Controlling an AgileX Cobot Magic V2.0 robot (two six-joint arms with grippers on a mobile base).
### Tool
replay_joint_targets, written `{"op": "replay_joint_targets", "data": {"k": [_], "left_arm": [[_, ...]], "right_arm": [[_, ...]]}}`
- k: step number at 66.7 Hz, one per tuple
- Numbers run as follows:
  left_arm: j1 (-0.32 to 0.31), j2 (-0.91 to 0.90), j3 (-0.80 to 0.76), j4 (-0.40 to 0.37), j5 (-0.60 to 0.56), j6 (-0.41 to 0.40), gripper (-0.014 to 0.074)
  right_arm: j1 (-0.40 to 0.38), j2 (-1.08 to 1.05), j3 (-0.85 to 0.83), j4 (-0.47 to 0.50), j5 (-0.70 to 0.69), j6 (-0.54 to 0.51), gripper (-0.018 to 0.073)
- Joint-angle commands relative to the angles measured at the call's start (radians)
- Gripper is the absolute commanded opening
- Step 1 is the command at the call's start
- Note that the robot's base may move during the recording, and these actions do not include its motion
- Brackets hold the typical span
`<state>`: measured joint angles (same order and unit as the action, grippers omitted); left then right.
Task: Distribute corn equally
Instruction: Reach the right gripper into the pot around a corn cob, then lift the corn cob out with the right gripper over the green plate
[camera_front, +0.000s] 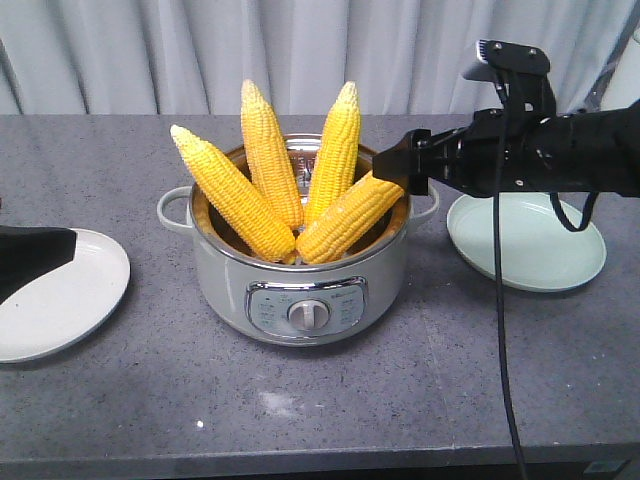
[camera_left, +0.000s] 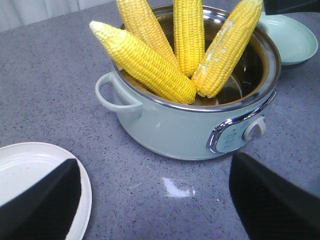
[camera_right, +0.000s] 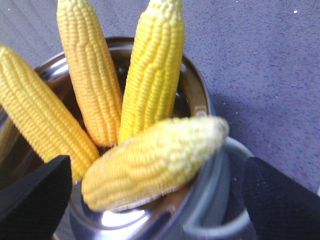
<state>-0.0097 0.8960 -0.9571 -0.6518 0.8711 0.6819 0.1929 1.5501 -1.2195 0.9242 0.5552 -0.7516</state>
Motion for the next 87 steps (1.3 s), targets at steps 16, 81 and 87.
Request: {"op": "replay_joint_targets", "data": {"k": [16, 81, 87], "left_arm": [[-0.001, -0.006, -0.028, -0.045, -0.045, 0.003, 0.0569], [-0.001, -0.006, -0.028, -0.045, -0.037, 0.002, 0.0569], [-0.001, -0.006, -0.028, -0.045, -0.036, 0.002, 0.0569]], "right_arm": [[0.030, 0.109, -0.181, 0.029, -0.006, 0.035, 0.0634], [0.173, 0.146, -0.263, -0.030, 0.059, 0.004, 0.0154], [0.173, 0.123, -0.298, -0.082, 0.063, 0.019, 0.0156]]}}
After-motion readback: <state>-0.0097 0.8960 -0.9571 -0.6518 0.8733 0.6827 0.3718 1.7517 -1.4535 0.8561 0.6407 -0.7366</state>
